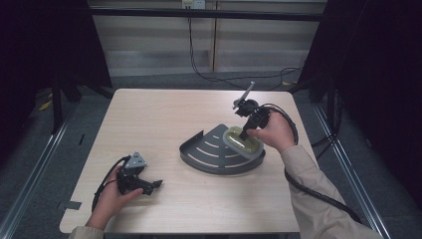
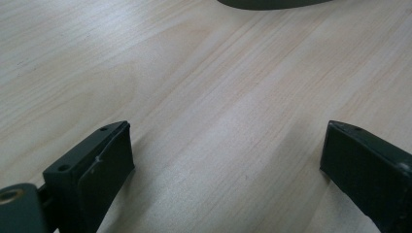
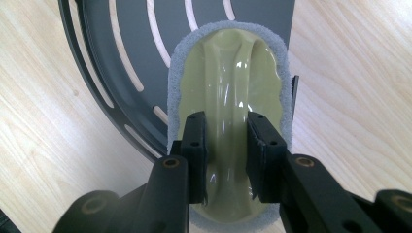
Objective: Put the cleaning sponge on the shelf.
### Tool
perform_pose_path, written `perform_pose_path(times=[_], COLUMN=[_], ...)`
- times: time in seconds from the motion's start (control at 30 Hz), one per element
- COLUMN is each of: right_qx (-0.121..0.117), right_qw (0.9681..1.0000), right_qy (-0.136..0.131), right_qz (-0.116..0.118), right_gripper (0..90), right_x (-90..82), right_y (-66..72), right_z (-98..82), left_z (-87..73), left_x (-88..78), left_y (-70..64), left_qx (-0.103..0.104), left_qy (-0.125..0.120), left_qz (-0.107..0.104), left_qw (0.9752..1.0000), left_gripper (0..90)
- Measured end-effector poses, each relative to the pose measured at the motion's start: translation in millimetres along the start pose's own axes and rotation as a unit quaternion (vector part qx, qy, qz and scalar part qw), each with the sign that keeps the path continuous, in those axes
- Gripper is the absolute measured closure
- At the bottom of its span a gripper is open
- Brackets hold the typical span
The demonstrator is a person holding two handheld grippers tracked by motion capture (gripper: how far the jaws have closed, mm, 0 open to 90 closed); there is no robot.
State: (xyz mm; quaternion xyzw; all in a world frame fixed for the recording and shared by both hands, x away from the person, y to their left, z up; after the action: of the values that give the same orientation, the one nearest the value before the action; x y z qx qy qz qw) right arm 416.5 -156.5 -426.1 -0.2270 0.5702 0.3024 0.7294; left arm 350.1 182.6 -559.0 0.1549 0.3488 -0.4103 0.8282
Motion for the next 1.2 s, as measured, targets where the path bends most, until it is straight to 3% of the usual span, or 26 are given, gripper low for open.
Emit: perform_pose_path(times=[0.37, 0.4, 1.03, 1.2], right_qx=[0.009, 0.019, 0.009, 0.018], right_qw=[1.0000, 0.9998, 0.9999, 0.9998], right_qy=[0.002, 0.003, 0.009, 0.012], right_qz=[-0.002, 0.002, -0.007, -0.005], right_gripper=[71.5, 71.4, 71.4, 71.4], right_x=[10.8, 11.9, 23.2, 26.4], right_y=[0.8, 2.4, -0.7, 0.0], right_z=[3.6, 4.3, 4.8, 4.2], left_z=[0.0, 0.0, 0.0, -0.1], left_x=[0.0, 0.0, 0.0, 0.0], left_y=[0.0, 0.0, 0.0, 0.0], left_qx=[0.000, 0.000, 0.001, 0.001], left_qy=[0.000, 0.000, 0.000, 0.000], left_qz=[0.000, 0.000, -0.002, -0.001], left_qw=[1.0000, 1.0000, 1.0000, 1.0000], left_gripper=[4.3, 4.3, 4.3, 4.3])
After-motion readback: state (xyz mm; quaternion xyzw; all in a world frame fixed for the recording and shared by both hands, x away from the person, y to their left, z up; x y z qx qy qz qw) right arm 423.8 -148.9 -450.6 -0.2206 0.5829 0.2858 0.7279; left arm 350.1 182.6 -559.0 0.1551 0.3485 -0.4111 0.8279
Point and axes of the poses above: each handheld gripper's, and its own axes: x roughly forward along the jaws, z roughly out of its top, y roughly to its left, the point moved 7 cm from there along x, roughly forward along the jaws, and after that the axes turned 1 degree about -z, right-handed, at the moved point
